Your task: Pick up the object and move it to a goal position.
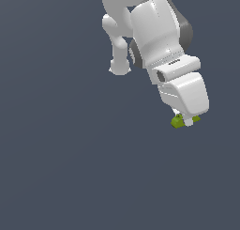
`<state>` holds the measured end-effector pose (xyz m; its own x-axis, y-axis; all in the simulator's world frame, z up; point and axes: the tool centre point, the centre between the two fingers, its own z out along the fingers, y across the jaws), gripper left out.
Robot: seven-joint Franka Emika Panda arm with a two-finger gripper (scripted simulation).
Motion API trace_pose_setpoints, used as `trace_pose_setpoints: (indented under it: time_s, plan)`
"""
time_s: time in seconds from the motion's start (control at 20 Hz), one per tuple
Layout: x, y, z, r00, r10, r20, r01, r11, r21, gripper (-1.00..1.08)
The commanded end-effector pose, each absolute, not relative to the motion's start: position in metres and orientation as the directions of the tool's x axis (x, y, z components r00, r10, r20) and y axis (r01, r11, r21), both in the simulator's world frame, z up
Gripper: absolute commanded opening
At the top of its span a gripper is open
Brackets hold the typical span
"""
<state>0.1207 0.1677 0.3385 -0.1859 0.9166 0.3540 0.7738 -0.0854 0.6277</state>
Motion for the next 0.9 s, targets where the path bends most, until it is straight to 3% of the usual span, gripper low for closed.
trace_pose_setpoints:
  time_s: [0.0,0.85]
  plan:
    - [0.12,0.172,0.359,-0.222,0.907,0.359,0.75,-0.076,0.657,-1.0]
    - [0.103,0.187,0.458,-0.403,0.84,0.365,0.616,-0.046,0.787,-1.0]
